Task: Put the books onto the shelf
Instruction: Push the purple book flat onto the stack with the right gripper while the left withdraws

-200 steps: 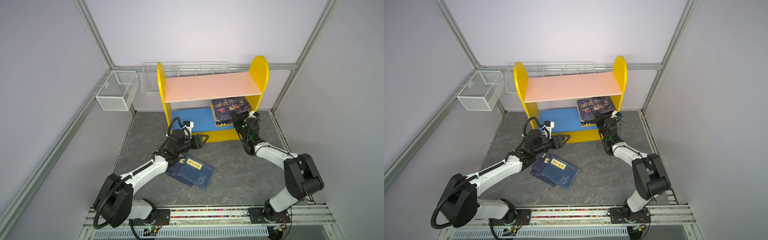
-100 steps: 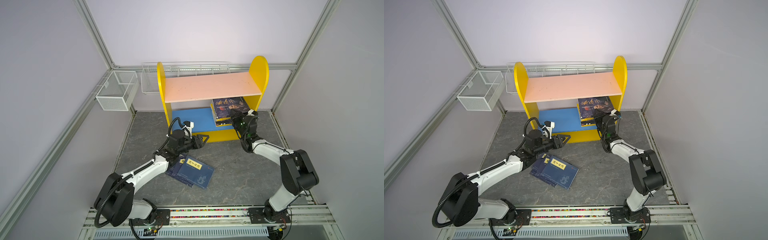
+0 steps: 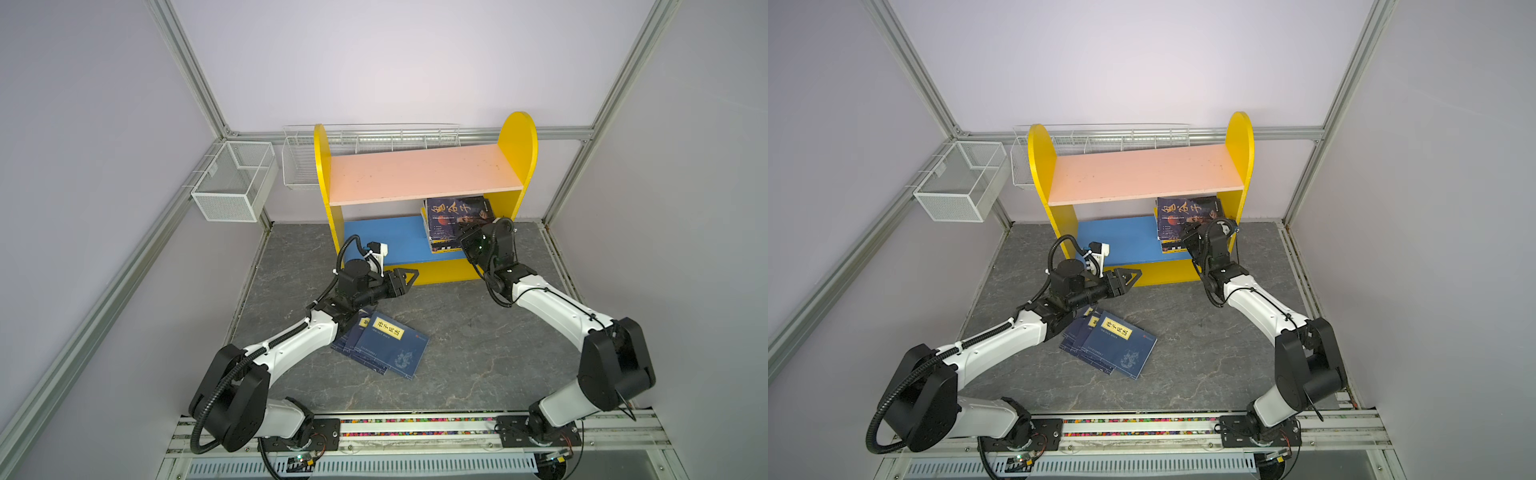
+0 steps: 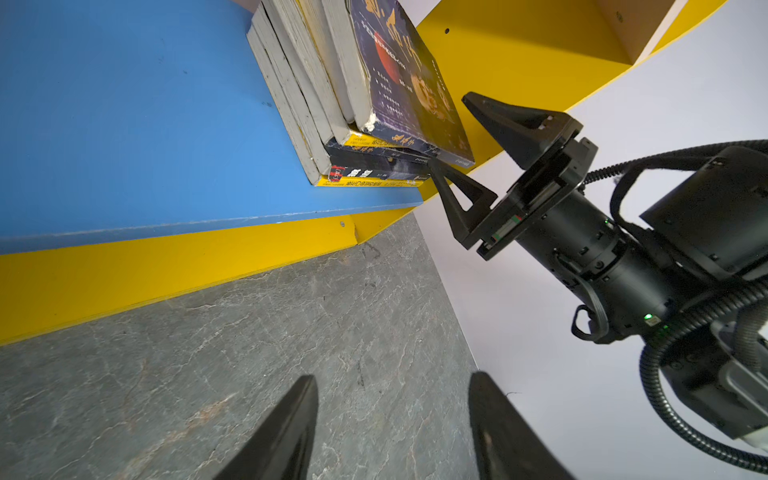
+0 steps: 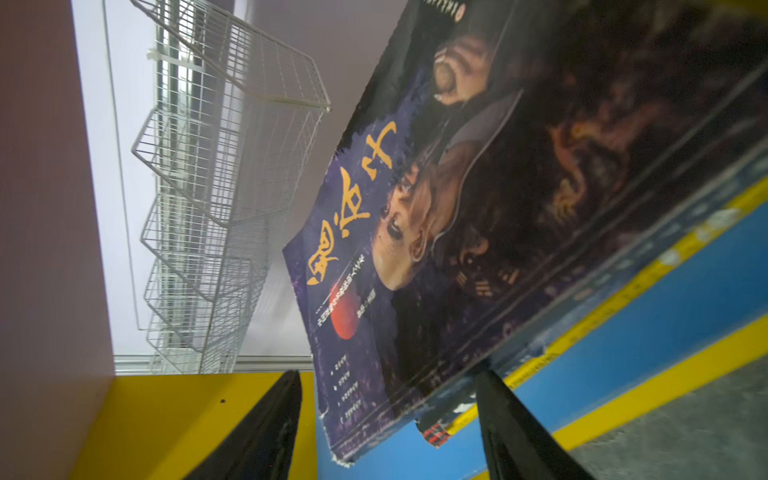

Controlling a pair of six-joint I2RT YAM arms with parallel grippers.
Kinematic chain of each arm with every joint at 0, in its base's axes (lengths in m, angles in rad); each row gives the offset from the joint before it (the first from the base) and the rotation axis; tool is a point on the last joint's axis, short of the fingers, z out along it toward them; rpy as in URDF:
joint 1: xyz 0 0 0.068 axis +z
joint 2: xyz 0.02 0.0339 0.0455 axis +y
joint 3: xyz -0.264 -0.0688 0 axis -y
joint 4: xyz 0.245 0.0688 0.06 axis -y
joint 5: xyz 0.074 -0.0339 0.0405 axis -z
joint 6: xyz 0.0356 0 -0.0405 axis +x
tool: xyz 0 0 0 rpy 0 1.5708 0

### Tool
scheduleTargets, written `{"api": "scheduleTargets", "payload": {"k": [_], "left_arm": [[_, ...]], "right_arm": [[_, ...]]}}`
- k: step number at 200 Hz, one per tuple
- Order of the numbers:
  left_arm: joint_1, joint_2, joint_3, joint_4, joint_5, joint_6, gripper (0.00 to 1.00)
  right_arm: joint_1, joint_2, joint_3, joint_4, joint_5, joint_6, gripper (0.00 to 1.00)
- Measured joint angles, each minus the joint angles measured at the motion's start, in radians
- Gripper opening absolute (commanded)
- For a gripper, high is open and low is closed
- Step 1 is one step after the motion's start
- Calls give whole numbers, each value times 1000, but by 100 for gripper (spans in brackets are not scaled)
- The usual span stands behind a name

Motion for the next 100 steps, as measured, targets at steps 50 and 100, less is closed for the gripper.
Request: {"api": "scheduleTargets", "payload": {"k": [50,100], "left_arm": [[0,0,0,0,0,0,58],[0,-3,-21,-24,-65,0,60]], "right_arm": [[-87,-11,75,-154,-99,-161,58],[-98,-28,100,-257,-220,-322,28]]}}
